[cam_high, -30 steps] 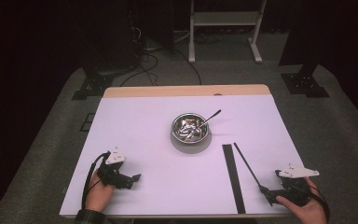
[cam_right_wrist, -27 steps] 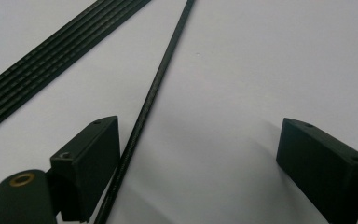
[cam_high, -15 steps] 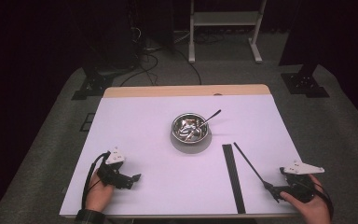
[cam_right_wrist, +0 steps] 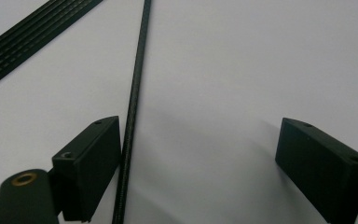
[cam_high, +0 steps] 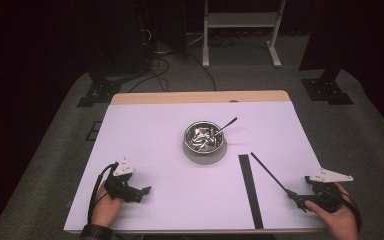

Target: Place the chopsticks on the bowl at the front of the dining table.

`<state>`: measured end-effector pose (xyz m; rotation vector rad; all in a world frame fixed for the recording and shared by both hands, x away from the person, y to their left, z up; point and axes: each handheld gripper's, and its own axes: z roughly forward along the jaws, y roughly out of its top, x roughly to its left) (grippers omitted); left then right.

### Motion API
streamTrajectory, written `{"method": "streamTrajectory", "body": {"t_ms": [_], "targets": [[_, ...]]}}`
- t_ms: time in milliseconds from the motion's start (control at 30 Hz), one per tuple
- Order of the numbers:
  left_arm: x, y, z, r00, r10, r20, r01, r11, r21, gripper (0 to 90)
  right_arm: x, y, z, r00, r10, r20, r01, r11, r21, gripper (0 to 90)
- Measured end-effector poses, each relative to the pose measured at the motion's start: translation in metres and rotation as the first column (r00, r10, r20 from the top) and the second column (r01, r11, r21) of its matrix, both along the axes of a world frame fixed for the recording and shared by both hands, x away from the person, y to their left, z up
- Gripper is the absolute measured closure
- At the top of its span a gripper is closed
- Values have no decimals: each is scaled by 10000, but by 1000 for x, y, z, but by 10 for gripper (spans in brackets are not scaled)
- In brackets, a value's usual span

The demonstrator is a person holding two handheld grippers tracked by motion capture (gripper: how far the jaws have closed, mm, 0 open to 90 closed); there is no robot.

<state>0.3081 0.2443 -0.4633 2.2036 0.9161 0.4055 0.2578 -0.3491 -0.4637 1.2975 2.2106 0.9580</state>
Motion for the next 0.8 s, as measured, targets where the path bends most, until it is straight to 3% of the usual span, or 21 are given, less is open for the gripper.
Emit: {"method": "streamTrajectory", "body": {"t_ms": [800], "targets": [[0, 0, 0, 10000, -1, 5, 1, 10000, -7, 0, 13, -12, 0, 9998, -174, -53, 174, 9998, 76, 126]]}}
